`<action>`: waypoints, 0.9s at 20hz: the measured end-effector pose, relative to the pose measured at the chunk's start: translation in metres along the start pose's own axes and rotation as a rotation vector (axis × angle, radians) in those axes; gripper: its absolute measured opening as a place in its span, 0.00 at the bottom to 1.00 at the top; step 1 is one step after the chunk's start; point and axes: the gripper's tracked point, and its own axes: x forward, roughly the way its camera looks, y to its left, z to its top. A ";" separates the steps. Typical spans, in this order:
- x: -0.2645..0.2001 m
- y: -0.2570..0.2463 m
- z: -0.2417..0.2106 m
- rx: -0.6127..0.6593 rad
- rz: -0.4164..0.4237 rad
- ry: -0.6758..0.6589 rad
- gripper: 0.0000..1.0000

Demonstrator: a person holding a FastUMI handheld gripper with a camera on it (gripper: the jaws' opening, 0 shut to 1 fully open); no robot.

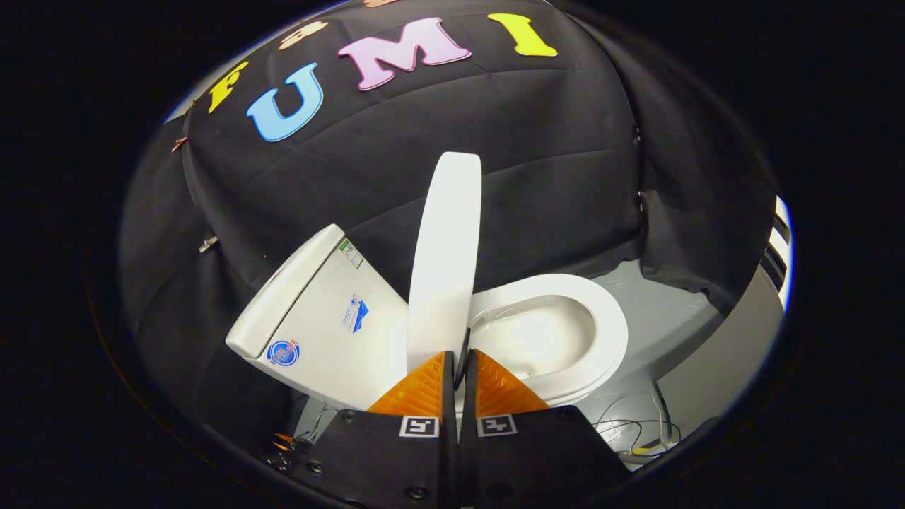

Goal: Open the toilet lid.

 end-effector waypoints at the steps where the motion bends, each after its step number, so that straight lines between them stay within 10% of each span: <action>1: -0.001 0.005 0.001 -0.012 -0.004 0.000 0.05; 18: 0.004 0.055 -0.020 -0.109 -0.122 0.029 0.05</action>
